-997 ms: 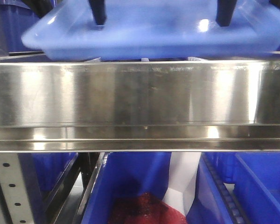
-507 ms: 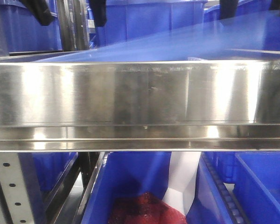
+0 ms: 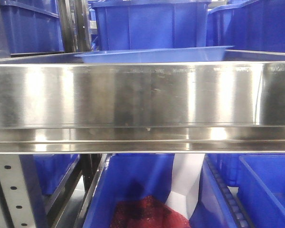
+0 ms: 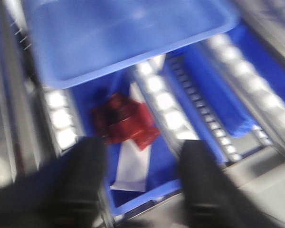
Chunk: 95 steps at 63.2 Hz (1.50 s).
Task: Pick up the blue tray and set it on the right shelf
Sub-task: 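Open both grippers and release the tray on the shelf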
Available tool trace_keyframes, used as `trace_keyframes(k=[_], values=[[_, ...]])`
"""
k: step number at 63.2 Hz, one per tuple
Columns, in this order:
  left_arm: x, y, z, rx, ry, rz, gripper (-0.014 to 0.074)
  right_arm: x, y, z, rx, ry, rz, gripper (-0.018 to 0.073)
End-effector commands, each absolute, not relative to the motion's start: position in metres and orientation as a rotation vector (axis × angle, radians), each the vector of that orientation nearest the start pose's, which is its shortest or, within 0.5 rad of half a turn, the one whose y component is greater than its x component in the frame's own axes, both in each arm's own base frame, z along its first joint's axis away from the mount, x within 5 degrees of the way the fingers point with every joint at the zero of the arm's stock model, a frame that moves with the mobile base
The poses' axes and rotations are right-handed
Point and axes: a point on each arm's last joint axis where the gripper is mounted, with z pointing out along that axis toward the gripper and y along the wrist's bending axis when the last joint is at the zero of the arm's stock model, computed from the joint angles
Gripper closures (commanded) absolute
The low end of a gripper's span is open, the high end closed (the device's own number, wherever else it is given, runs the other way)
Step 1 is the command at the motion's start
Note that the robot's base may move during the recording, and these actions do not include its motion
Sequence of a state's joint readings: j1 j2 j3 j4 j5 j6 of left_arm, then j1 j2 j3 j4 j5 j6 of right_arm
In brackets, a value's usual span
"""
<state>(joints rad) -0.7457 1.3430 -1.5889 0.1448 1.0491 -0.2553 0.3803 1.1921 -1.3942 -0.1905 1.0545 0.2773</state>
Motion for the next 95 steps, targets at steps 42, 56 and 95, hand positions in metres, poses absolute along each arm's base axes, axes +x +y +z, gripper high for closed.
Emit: trace_keyframes(k=[42,56,95], values=[[0.075,-0.069,0.355,0.587,1.567,-0.579,0.0645,0.034,0.004,0.339,-0.248,1.619,0.200,0.0506],[0.069,-0.063,0.351,0.578,1.529,-0.590,0.0645,0.022,0.000,0.344,-0.236,1.511,0.217,0.0506],[0.062,-0.057,0.348,0.545,1.542,-0.627,0.0645,0.022,0.000,0.344,-0.236,1.512,0.217,0.0506]])
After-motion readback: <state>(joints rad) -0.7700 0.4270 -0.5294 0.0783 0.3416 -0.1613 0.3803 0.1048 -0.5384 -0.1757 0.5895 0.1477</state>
